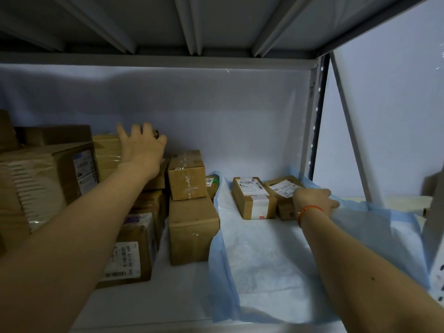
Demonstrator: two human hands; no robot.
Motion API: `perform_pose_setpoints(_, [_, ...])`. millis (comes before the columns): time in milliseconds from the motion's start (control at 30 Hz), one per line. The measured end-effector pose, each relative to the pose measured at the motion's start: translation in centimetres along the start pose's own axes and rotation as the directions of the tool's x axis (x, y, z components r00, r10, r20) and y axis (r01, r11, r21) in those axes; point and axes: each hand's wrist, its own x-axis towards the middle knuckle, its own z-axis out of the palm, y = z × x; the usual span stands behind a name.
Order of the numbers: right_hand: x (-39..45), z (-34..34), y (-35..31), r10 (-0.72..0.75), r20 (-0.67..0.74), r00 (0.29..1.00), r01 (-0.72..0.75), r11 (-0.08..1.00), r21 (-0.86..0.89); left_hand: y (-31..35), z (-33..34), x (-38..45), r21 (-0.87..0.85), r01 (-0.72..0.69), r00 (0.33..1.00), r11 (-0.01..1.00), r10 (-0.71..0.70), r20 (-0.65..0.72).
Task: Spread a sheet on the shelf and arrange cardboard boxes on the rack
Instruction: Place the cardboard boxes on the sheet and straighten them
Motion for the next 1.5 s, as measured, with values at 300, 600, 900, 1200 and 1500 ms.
perform_pose_setpoints(300, [-3.3,0.3,-3.3,-0.374,-0.186,0.909,0.386,0.922,0.030,-1.4,-0.1,-0.7,-0.008,-0.033,0.996,0.999,0.032,-0.082])
perform_pose_setpoints(600, [-9.9,1.5,-6.0,-0.644,0.053,0.763,0.598,0.736,0.318,-0.9,-4.1,-3.0,-0.139,-0.156,0.909,0.978,0.087,-0.409])
perform_pose_setpoints(900, [-15.1,-0.4,-8.6,-0.549,0.660,0.513,0.045,0.785,0.618,1.3,-4.7,-6.2,-0.137,-0.450,0.742,0.883,0.283,-0.608])
perform_pose_setpoints(1200, [-14.8,-3.7,-7.4,-0.487,0.741,0.461,-0.051,0.820,0.571,6.2,-5.4,-8.0,-0.143,-0.590,0.658,0.794,0.371,-0.656])
perform_pose_setpoints(1500, [-8.4,-8.9,-3.4,-0.264,0.789,0.555,-0.153,0.900,0.408,8.4,-8.1,-8.4,-0.598,-0.458,0.770,0.658,-0.043,-0.637])
